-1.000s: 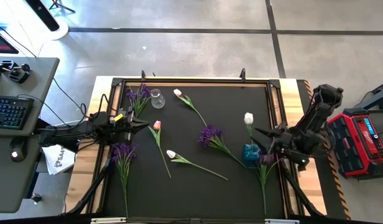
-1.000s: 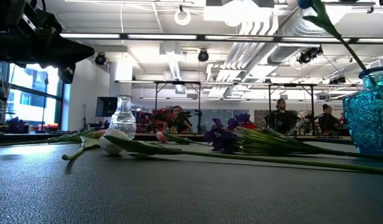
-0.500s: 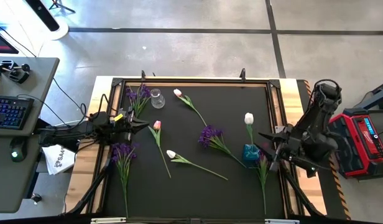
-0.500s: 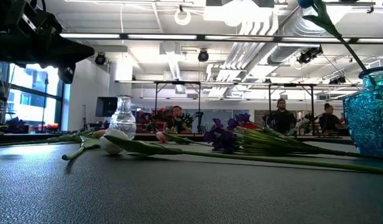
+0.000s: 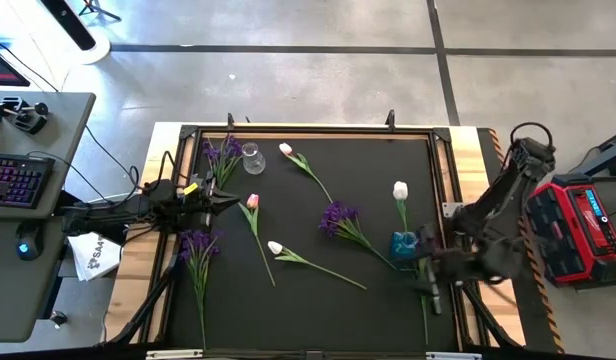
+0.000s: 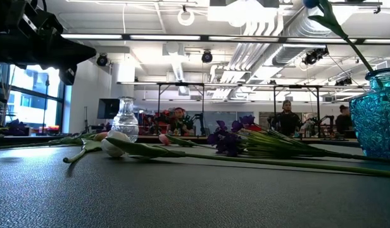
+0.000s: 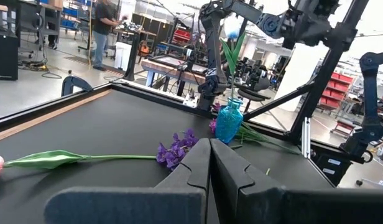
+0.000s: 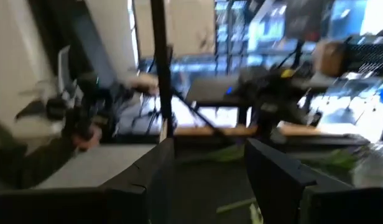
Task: Sort flowers into vase by color
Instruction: Put the top left violet flowers into the transparent white vase
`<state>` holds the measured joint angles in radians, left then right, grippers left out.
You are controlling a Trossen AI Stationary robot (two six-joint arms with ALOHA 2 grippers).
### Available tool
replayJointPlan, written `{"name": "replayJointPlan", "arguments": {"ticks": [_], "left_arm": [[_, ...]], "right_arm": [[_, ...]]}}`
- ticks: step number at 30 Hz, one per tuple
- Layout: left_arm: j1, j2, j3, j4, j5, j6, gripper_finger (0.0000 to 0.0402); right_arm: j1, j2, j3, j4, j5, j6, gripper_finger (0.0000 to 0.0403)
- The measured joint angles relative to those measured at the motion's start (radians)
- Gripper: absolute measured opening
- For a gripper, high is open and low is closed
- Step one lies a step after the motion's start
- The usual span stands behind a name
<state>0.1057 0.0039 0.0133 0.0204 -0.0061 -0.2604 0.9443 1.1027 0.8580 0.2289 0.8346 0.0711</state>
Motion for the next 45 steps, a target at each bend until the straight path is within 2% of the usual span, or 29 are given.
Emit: {"name": "replayJointPlan", "arguments": {"ticks": [5, 8, 13, 16, 20, 23, 29, 36, 41, 45], "left_arm": [[0.000, 0.000, 0.000, 0.000, -0.002, 0.000, 0.0000], [0.000, 0.000, 0.000, 0.005, -0.009, 0.023, 0.0000], [0.000, 0.000, 0.000, 0.008, -0.017, 0.002, 0.0000], [0.000, 0.000, 0.000, 0.008, -0.017, 0.002, 0.0000], [0.000, 0.000, 0.000, 0.008, -0.024, 0.002, 0.0000], [0.000, 0.000, 0.000, 0.008, -0.046, 0.004, 0.0000], [0.000, 0.000, 0.000, 0.008, -0.057, 0.018, 0.0000], [0.000, 0.000, 0.000, 0.007, -0.059, 0.019, 0.0000], [0.000, 0.000, 0.000, 0.006, -0.072, 0.018, 0.0000], [0.000, 0.000, 0.000, 0.008, -0.144, 0.008, 0.0000]], "right_arm": [[-0.150, 0.100, 0.081, -0.133, -0.243, 0.060, 0.0181], [-0.218, 0.162, 0.152, -0.230, -0.322, 0.060, 0.0181], [-0.285, 0.246, 0.287, -0.389, -0.320, 0.006, 0.0181], [-0.302, 0.264, 0.358, -0.429, -0.268, -0.051, 0.0181], [-0.348, 0.232, 0.417, -0.497, -0.171, -0.135, 0.0181], [-0.449, 0.174, 0.420, -0.518, -0.184, -0.181, 0.0181], [-0.795, 0.068, 0.420, -0.572, -0.520, -0.183, 0.0181], [-1.263, 0.011, 0.382, -0.579, -0.886, -0.198, 0.0178], [-1.532, -0.012, 0.187, -0.421, -1.117, -0.116, 0.0155], [-1.630, -0.010, -0.021, -0.188, -1.211, -0.033, 0.0136]]}}
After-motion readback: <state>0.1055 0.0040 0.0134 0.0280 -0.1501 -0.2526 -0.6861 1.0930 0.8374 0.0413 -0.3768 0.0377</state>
